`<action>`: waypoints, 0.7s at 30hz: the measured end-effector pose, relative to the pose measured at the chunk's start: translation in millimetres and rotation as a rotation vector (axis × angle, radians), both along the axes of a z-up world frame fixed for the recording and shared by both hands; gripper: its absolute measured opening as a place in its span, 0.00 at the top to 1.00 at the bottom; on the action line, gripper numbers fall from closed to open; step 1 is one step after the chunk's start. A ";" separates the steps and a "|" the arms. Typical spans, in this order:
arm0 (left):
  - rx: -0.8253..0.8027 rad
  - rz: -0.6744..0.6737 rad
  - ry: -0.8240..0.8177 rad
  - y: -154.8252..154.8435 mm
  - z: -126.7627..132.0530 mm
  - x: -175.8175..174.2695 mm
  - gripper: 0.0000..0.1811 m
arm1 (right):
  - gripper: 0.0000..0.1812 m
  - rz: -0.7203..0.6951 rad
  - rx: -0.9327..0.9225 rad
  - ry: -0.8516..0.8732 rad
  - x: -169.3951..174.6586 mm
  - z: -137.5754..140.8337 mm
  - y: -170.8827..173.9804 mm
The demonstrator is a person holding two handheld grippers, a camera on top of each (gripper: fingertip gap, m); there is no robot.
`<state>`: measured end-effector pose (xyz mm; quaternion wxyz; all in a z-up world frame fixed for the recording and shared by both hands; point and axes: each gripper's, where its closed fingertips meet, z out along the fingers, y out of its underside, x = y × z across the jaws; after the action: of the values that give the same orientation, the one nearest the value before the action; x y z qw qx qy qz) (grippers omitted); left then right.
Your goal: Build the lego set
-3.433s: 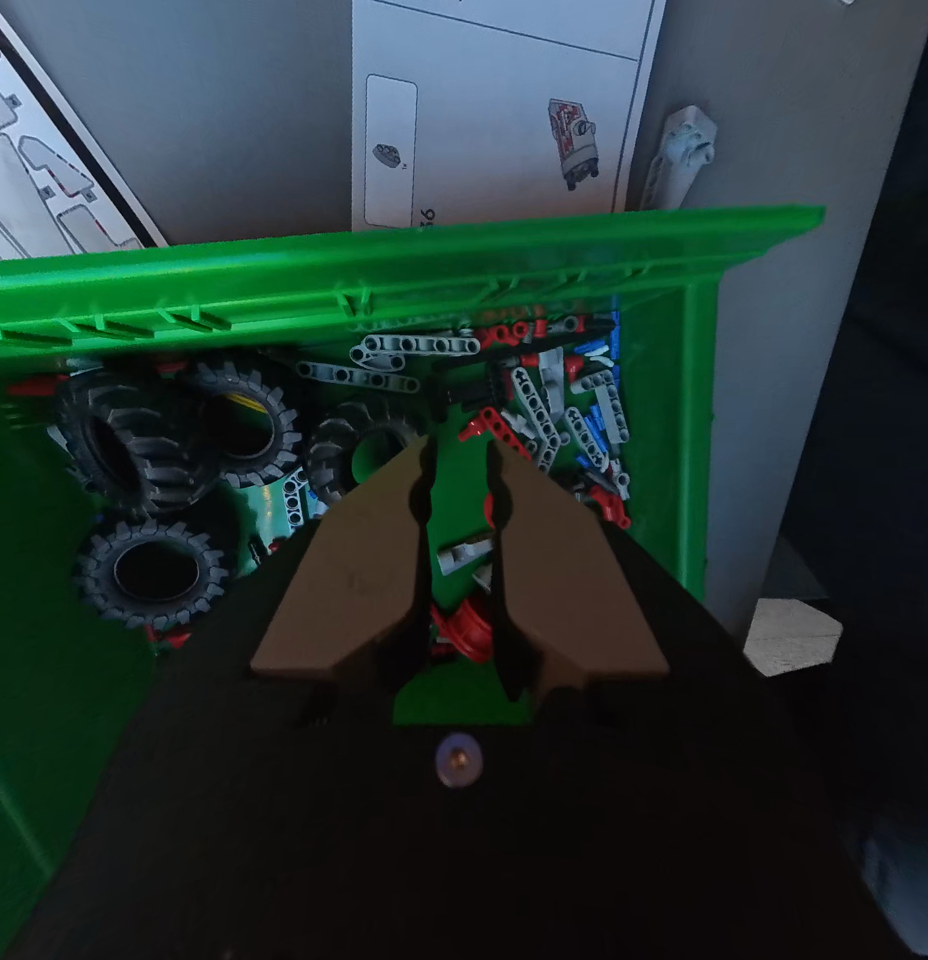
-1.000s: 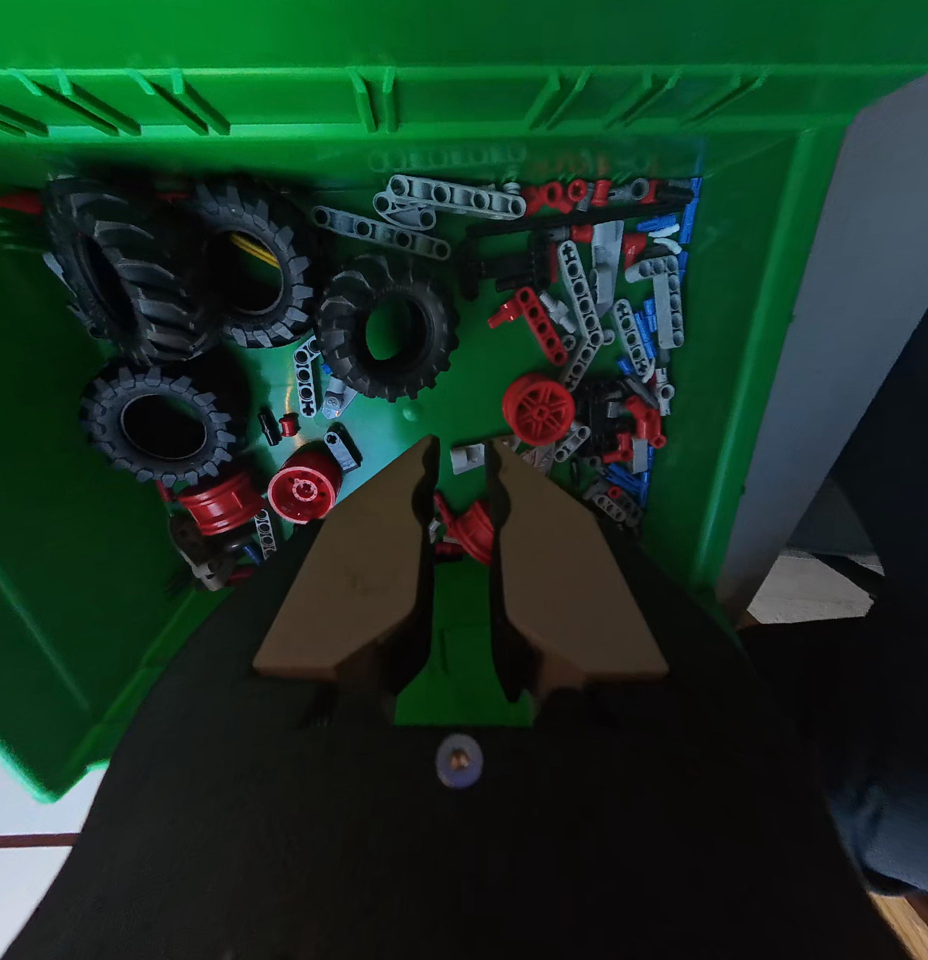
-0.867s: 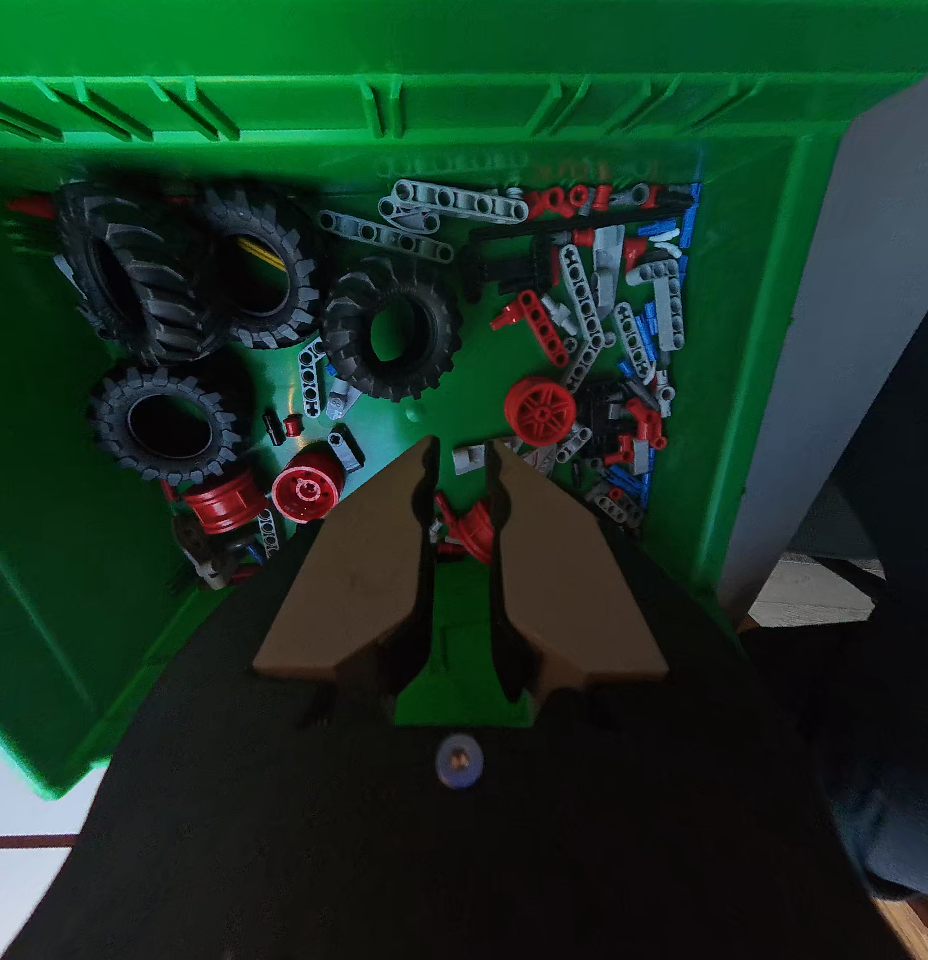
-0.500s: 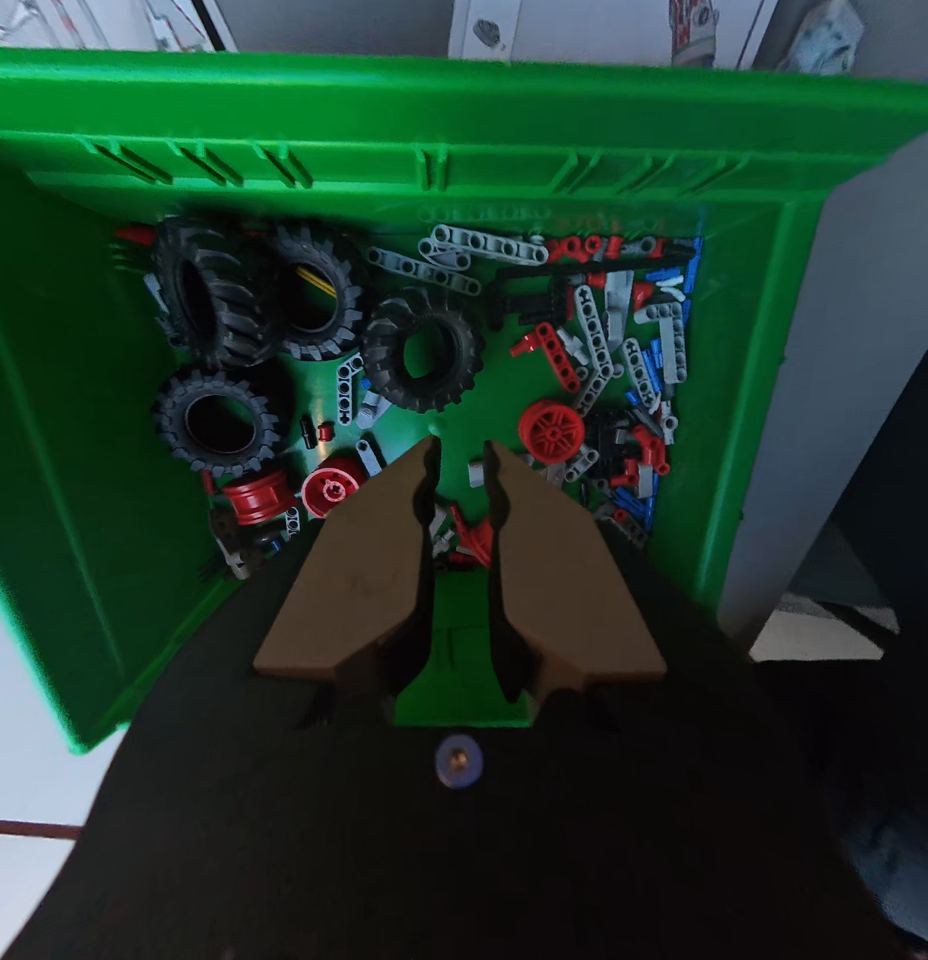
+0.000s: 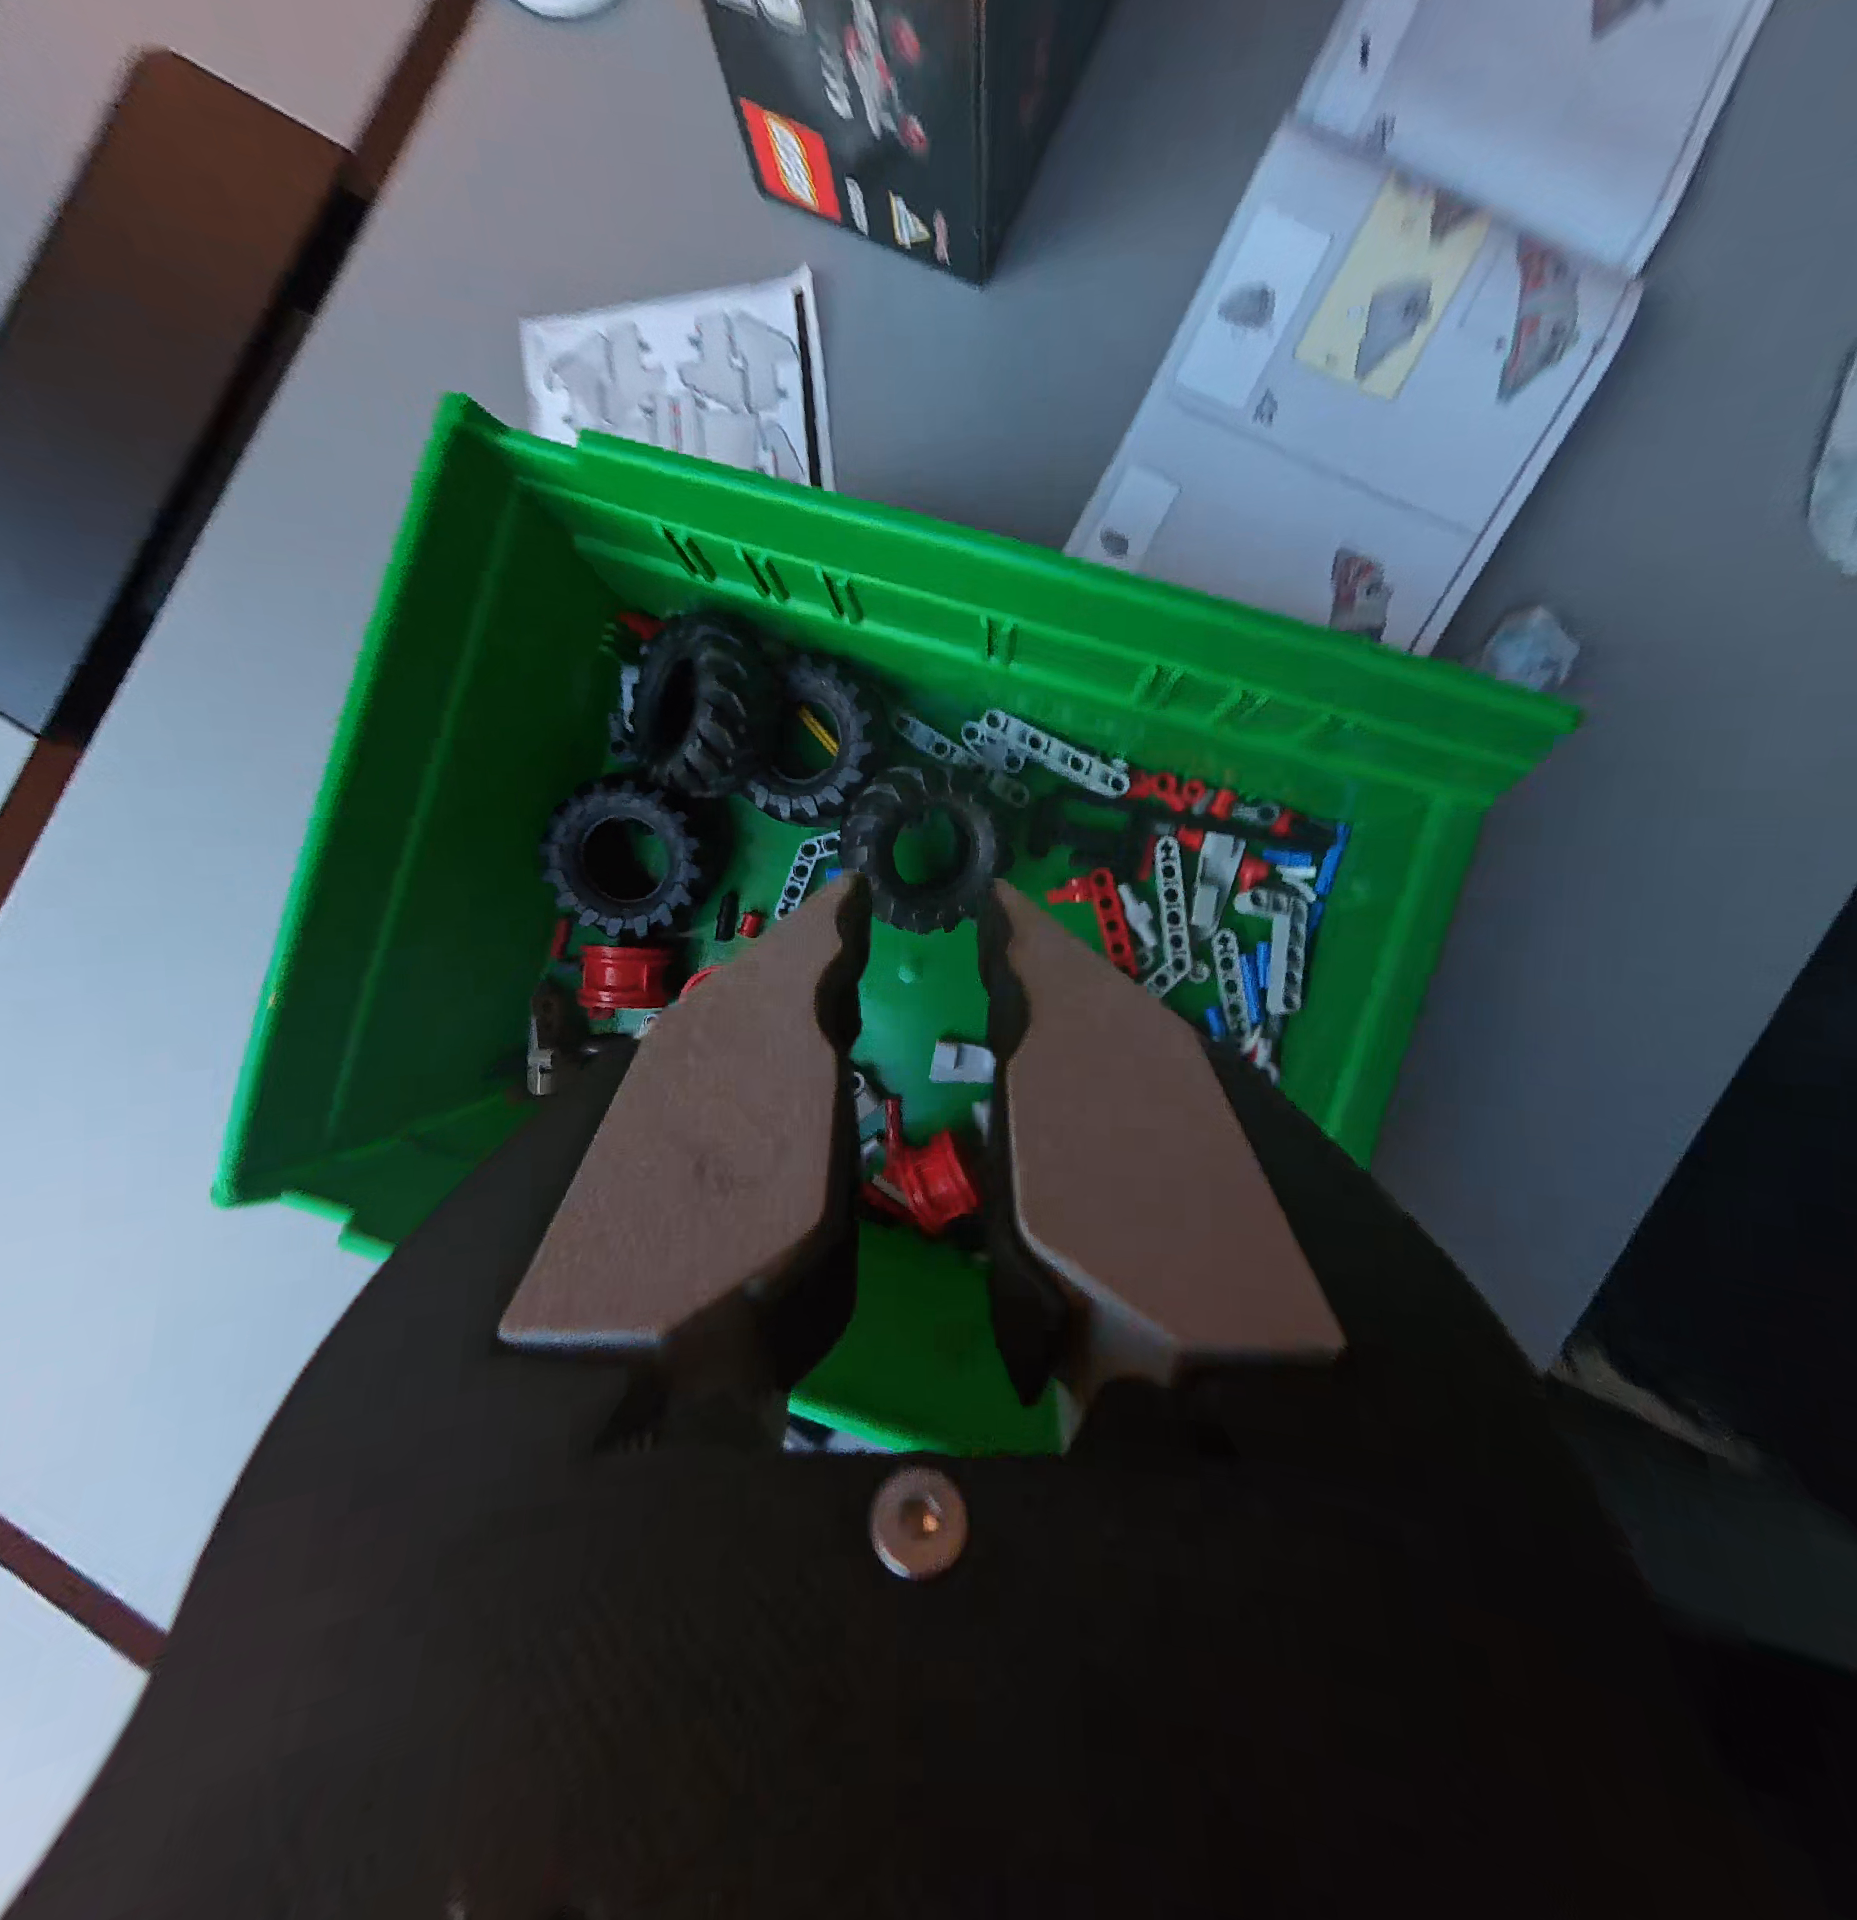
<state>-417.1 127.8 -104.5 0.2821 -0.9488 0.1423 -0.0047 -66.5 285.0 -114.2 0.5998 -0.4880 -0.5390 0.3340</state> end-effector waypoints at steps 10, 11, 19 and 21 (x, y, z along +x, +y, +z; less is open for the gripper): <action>0.231 0.083 -0.008 -26.5 30.7 36.3 0.83 | 0.78 -0.498 -0.343 -0.250 261.7 -46.6 248.6; 0.241 0.075 -0.022 -27.2 34.4 44.9 0.83 | 0.77 -0.474 -0.358 -0.294 263.3 -57.8 263.0; 0.221 0.039 -0.038 -31.3 31.2 106.7 0.85 | 0.84 -0.303 -0.334 -0.638 258.4 -125.0 324.0; 0.205 0.041 -0.057 -29.2 26.4 117.4 0.85 | 0.84 -0.255 -0.334 -0.674 255.9 -132.8 326.5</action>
<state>-299.7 98.6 -78.2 0.3816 -0.9171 0.1147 -0.0116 189.4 611.5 -246.9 0.3383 -0.7240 -0.5791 0.1613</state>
